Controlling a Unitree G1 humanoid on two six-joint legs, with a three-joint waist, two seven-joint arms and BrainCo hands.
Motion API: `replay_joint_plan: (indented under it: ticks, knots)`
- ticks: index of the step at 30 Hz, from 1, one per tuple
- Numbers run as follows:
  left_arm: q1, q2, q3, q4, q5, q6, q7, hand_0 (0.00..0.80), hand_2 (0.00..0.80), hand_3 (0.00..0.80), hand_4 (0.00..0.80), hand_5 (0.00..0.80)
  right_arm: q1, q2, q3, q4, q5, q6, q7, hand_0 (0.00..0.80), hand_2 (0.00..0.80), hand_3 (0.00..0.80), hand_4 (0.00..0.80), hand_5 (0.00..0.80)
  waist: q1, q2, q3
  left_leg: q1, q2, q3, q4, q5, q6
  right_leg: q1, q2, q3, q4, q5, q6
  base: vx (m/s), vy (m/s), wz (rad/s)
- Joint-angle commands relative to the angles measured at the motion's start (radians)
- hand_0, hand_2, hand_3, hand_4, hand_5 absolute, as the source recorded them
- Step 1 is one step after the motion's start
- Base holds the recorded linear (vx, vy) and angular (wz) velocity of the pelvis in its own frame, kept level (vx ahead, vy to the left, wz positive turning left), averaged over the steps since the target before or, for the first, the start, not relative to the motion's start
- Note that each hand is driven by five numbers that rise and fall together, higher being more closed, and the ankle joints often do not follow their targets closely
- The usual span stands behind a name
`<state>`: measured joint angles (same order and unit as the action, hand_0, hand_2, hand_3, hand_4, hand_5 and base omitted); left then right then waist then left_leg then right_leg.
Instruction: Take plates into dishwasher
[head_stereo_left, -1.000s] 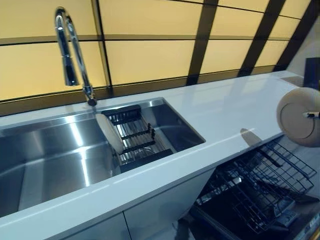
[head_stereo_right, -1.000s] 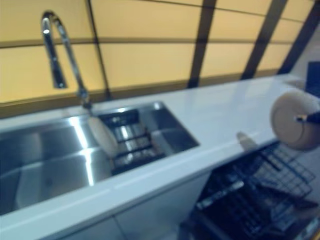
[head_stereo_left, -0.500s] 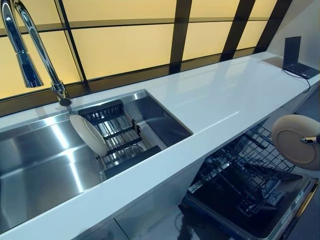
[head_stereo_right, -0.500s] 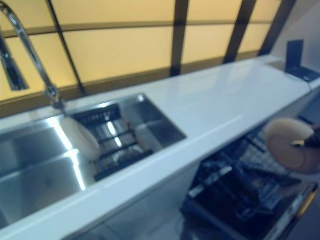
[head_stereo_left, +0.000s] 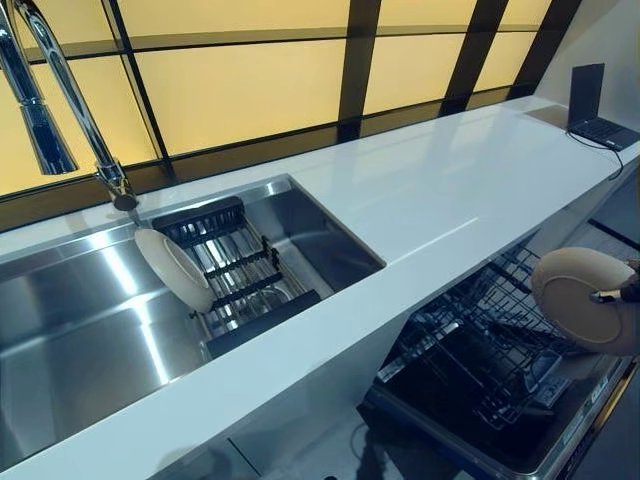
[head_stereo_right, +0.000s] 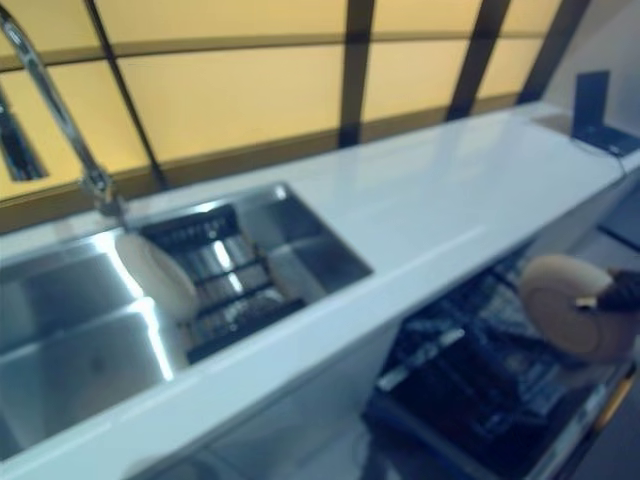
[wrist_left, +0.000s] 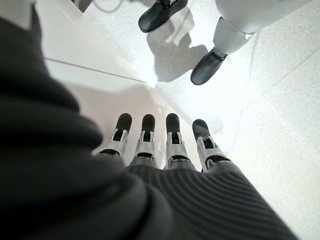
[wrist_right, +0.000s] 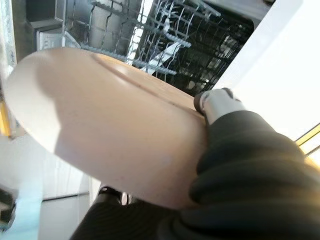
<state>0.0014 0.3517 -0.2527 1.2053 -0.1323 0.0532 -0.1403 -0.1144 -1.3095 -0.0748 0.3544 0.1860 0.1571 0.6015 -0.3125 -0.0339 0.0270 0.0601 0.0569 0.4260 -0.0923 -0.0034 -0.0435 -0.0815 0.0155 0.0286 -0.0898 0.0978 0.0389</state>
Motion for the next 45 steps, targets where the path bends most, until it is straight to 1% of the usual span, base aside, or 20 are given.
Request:
replay_joint_plan:
  ticks: [1,6,10,11,14,19,22,27,35,45]
  knots:
    - [-0.019,0.048,0.049,0.004,-0.012,-0.042,-0.001,0.000,0.000,0.000,0.000,0.000,-0.083,0.076,-0.008,-0.012,-0.034,-0.010,-0.044,0.800,0.800,0.800,0.800,0.800,0.037,-0.007,0.011,0.012,-0.021,-0.012,0.005,-0.075,0.053,0.025,0.005,-0.093,0.005,-0.041,0.067,-0.028,-0.041,0.00]
    - [-0.019,0.052,0.059,-0.002,-0.023,-0.048,0.000,0.000,0.000,0.000,0.000,0.000,-0.113,0.128,0.029,-0.046,-0.074,0.024,-0.056,0.800,0.800,0.800,0.800,0.800,0.038,0.010,0.035,-0.004,-0.021,-0.015,0.008,-0.072,0.052,0.010,-0.001,-0.103,0.014,-0.046,0.066,-0.014,-0.018,-0.02]
    - [-0.017,0.053,0.065,-0.012,-0.028,-0.050,-0.002,0.000,0.000,0.000,0.000,0.000,-0.126,0.153,0.039,-0.055,-0.100,0.036,-0.062,0.800,0.800,0.800,0.800,0.800,0.040,0.022,0.051,-0.012,-0.022,-0.021,0.008,-0.069,0.050,0.003,-0.003,-0.108,0.018,-0.050,0.063,0.000,0.000,0.00]
    - [-0.017,0.054,0.064,-0.018,-0.030,-0.051,-0.004,0.000,0.000,0.000,0.000,0.000,-0.138,0.165,0.050,-0.058,-0.106,0.047,-0.071,0.800,0.800,0.800,0.800,0.800,0.043,0.027,0.060,-0.016,-0.022,-0.024,0.006,-0.066,0.048,-0.001,-0.004,-0.111,0.019,-0.051,0.062,-0.024,-0.019,-0.03]
    - [-0.016,0.053,0.067,-0.024,-0.040,-0.059,-0.010,0.000,0.000,0.000,0.000,0.000,-0.157,0.186,0.071,-0.047,-0.134,0.049,-0.084,0.800,0.800,0.800,0.800,0.800,0.047,0.035,0.069,-0.023,-0.023,-0.029,0.005,-0.062,0.045,-0.004,-0.006,-0.117,0.020,-0.053,0.061,-0.008,-0.007,-0.01]
    - [-0.024,0.048,0.061,-0.043,-0.057,-0.063,-0.002,0.000,0.000,0.000,0.000,0.000,-0.194,0.194,0.109,-0.013,-0.203,0.039,-0.109,0.800,0.800,0.800,0.800,0.800,0.053,0.045,0.087,-0.036,-0.021,-0.036,0.011,-0.060,0.043,-0.013,-0.010,-0.126,0.025,-0.056,0.057,-0.023,-0.027,0.02]
    - [-0.030,0.048,0.059,-0.049,-0.065,-0.059,0.002,0.000,0.000,0.000,0.000,0.000,-0.218,0.196,0.125,-0.001,-0.212,0.043,-0.125,0.800,0.800,0.800,0.800,0.800,0.055,0.055,0.101,-0.047,-0.021,-0.041,0.014,-0.055,0.039,-0.020,-0.011,-0.130,0.028,-0.058,0.053,-0.041,-0.023,0.02]
    - [-0.039,0.045,0.053,-0.056,-0.081,-0.057,-0.002,0.000,0.000,0.000,0.000,0.000,-0.261,0.209,0.155,0.008,-0.231,0.076,-0.141,0.800,0.800,0.800,0.800,0.800,0.057,0.076,0.121,-0.057,-0.023,-0.049,0.013,-0.047,0.033,-0.029,-0.013,-0.136,0.030,-0.061,0.050,-0.029,-0.007,0.00]
    - [-0.049,0.030,0.032,-0.069,-0.108,-0.058,-0.002,0.000,0.000,0.000,0.000,0.000,-0.294,0.247,0.198,0.074,-0.275,0.073,-0.176,0.800,0.800,0.800,0.800,0.800,0.062,0.104,0.136,-0.062,-0.024,-0.056,0.012,-0.040,0.027,-0.027,-0.016,-0.143,0.027,-0.067,0.044,0.000,0.000,0.00]
    - [-0.068,0.019,0.008,-0.080,-0.129,-0.060,-0.002,0.000,0.000,0.000,0.000,0.000,-0.350,0.279,0.263,0.184,-0.300,0.056,-0.196,0.800,0.800,0.800,0.800,0.800,0.075,0.129,0.153,-0.071,-0.025,-0.068,0.014,-0.033,0.021,-0.028,-0.020,-0.149,0.025,-0.069,0.037,0.000,0.000,0.00]
